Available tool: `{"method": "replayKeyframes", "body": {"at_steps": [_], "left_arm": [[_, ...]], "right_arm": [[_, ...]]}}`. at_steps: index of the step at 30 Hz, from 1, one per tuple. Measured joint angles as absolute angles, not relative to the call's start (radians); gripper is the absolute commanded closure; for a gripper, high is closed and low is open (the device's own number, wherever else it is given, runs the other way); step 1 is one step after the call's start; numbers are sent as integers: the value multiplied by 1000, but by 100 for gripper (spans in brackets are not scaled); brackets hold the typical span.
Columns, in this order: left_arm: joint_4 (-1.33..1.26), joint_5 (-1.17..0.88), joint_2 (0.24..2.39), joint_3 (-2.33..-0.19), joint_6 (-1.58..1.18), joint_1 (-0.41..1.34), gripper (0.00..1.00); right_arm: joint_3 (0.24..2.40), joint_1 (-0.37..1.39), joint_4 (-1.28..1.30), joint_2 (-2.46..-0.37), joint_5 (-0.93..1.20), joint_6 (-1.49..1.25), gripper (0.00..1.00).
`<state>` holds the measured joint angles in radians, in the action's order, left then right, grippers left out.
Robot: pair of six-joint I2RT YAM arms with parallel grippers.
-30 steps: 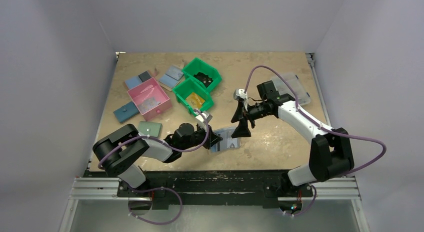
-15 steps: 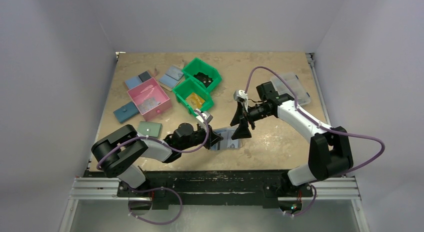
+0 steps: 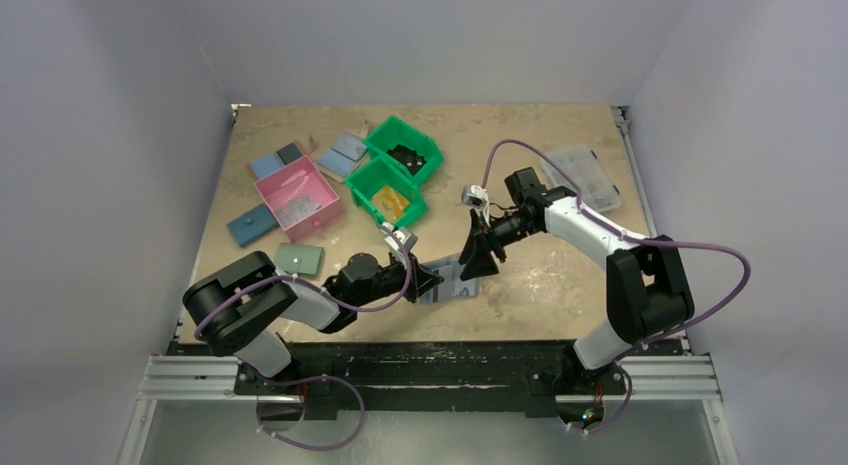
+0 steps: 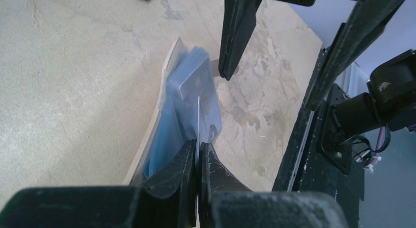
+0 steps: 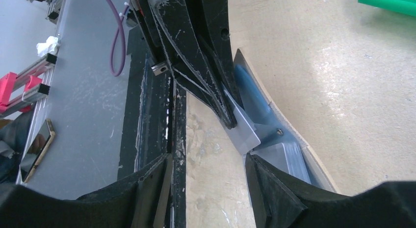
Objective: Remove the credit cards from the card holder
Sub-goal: Remove the credit card from the card holder.
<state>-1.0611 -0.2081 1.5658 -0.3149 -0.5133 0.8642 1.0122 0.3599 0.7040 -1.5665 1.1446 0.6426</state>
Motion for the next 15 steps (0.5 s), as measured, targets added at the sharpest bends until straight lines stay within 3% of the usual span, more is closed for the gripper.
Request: {"method": "replayKeyframes", "body": {"at_steps": [7, 15], "left_arm": [[-1169, -236, 1573, -287, -551, 864, 100], [-1226, -259, 1581, -287, -581, 864, 100]], "right_arm": [[1032, 380, 723, -1615, 1136, 643, 42], [1035, 388, 736, -1634, 1118, 643, 41]]}}
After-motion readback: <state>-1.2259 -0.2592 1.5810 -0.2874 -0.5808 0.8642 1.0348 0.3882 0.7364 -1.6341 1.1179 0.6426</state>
